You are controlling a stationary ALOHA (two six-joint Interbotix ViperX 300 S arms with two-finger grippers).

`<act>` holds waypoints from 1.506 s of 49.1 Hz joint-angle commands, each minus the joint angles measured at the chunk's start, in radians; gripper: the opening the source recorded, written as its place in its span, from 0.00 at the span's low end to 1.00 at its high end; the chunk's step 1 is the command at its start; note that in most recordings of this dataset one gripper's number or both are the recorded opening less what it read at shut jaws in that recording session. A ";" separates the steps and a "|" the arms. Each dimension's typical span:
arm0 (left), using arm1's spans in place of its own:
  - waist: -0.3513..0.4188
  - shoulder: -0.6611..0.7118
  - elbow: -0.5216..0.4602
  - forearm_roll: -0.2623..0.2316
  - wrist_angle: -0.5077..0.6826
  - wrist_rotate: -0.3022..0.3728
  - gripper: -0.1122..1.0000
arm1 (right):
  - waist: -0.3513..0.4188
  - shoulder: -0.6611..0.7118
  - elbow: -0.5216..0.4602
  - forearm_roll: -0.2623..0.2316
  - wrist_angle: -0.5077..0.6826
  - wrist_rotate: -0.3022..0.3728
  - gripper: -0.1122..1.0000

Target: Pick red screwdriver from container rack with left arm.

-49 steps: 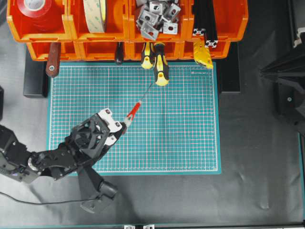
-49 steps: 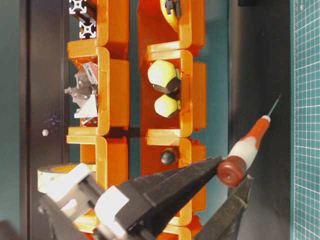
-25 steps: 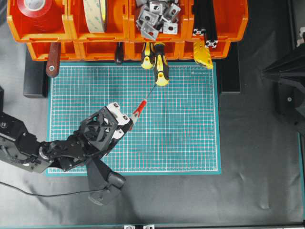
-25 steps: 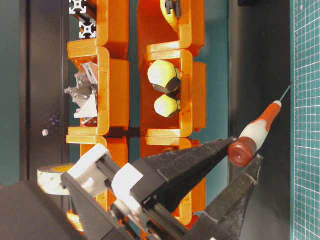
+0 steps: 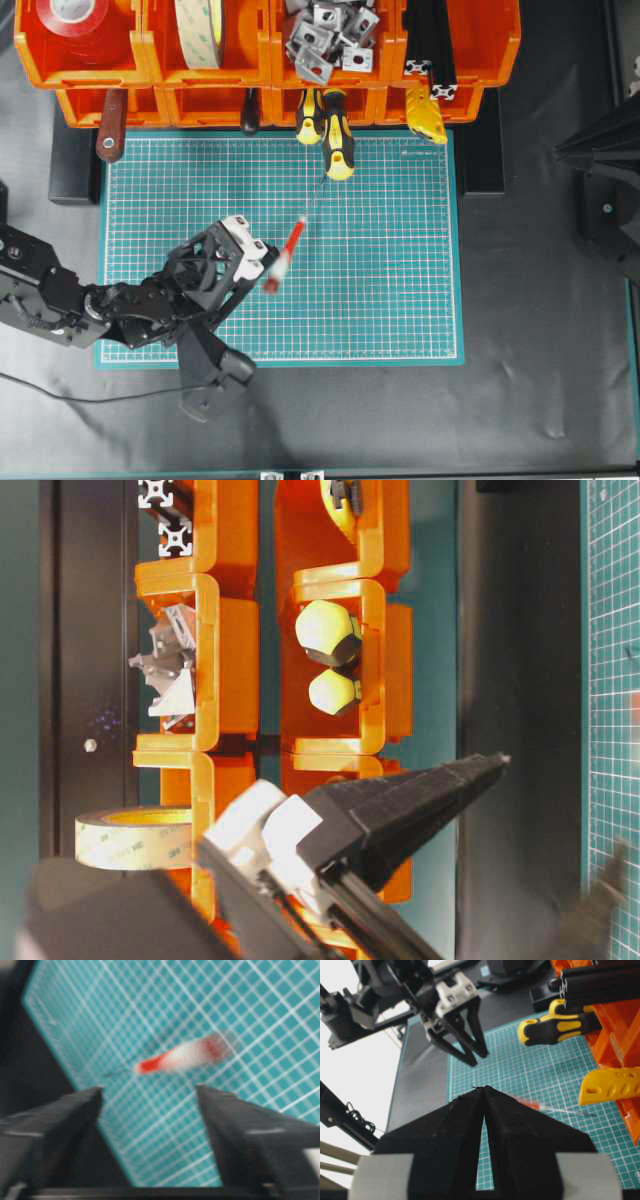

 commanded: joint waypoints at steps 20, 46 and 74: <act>-0.034 -0.146 0.035 0.000 -0.005 -0.472 0.89 | 0.000 0.005 -0.038 -0.003 0.021 0.002 0.11; -0.095 -0.643 0.094 0.000 -0.051 -0.586 0.86 | 0.000 -0.005 -0.046 -0.009 0.014 -0.006 0.11; 0.035 -1.055 0.307 0.000 -0.259 -0.805 0.86 | 0.000 -0.005 -0.044 -0.012 -0.002 -0.008 0.11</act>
